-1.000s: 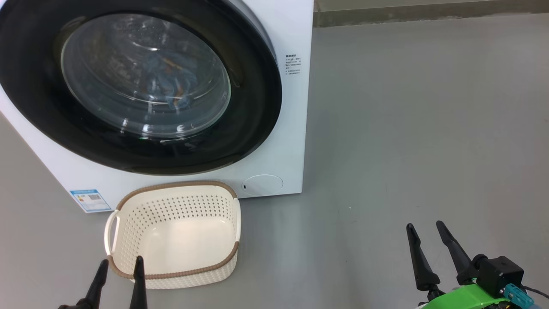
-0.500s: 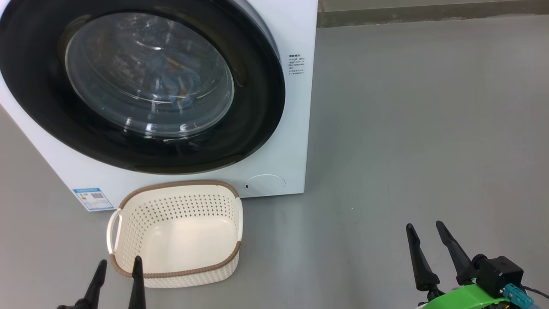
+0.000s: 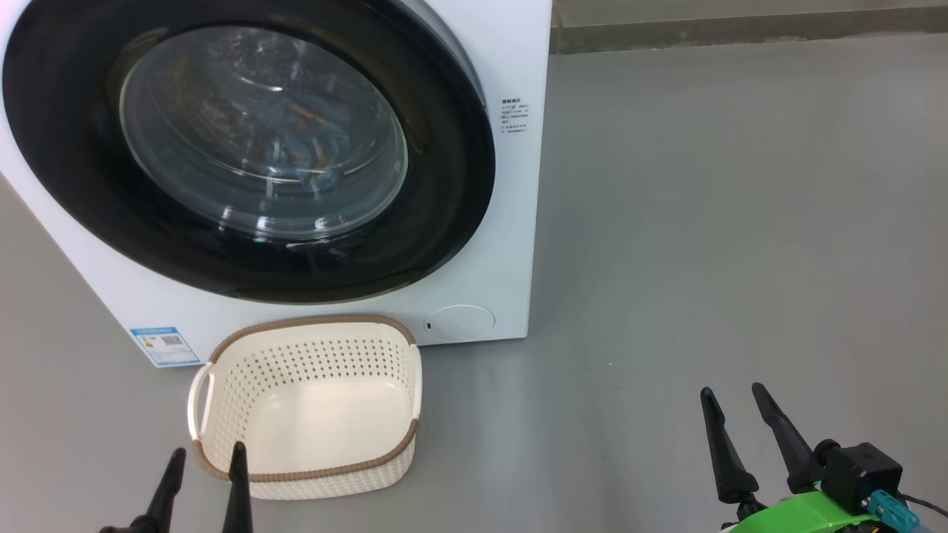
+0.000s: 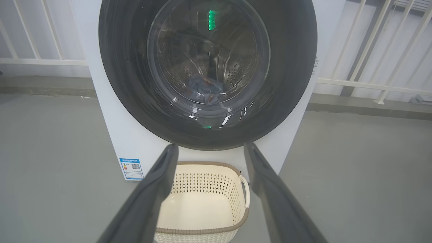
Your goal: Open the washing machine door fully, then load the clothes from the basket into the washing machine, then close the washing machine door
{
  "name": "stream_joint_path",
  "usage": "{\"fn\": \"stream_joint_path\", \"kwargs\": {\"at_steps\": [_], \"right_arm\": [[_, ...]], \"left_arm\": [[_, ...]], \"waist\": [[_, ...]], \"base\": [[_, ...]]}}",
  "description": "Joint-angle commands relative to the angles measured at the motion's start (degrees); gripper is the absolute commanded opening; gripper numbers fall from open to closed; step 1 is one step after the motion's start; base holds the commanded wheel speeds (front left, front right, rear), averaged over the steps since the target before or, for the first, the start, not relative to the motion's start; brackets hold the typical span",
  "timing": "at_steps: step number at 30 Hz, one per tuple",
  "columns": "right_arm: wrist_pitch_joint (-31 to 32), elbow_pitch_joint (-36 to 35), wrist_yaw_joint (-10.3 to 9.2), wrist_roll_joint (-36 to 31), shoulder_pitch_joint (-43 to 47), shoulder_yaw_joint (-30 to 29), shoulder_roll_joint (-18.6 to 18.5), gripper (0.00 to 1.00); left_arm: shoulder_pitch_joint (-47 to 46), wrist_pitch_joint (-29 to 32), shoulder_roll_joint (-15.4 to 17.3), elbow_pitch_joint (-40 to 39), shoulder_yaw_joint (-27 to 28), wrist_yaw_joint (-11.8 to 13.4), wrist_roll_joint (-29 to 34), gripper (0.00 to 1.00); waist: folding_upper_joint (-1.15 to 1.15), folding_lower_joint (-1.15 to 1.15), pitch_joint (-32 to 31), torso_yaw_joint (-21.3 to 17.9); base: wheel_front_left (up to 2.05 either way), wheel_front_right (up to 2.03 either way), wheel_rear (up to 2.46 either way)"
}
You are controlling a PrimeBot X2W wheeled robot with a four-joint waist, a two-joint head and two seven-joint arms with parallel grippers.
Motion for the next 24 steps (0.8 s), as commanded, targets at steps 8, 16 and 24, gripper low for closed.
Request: {"fn": "stream_joint_path", "kwargs": {"at_steps": [8,16,24], "right_arm": [[-0.3,-1.4,-0.33,-0.4,-0.5,1.7,-0.1,1.00],[0.6,2.5,0.00,3.0,0.1,0.1,0.0,0.00],[1.7,2.6,-0.02,7.5,-0.2,0.0,-0.1,0.00]], "left_arm": [[-0.5,-0.4,0.3,-1.0,0.7,-0.1,0.4,1.00],[0.1,0.7,-0.7,2.7,-1.4,0.0,-2.7,0.00],[-0.6,1.8,-0.5,3.1,-1.2,0.0,-7.4,0.00]], "waist": [[0.00,0.00,-0.3,0.2],[0.00,0.06,-0.4,0.2],[0.00,0.01,-0.3,0.2]], "base": [[0.00,0.00,0.00],[0.00,0.00,0.00],[0.00,0.00,0.00]]}}
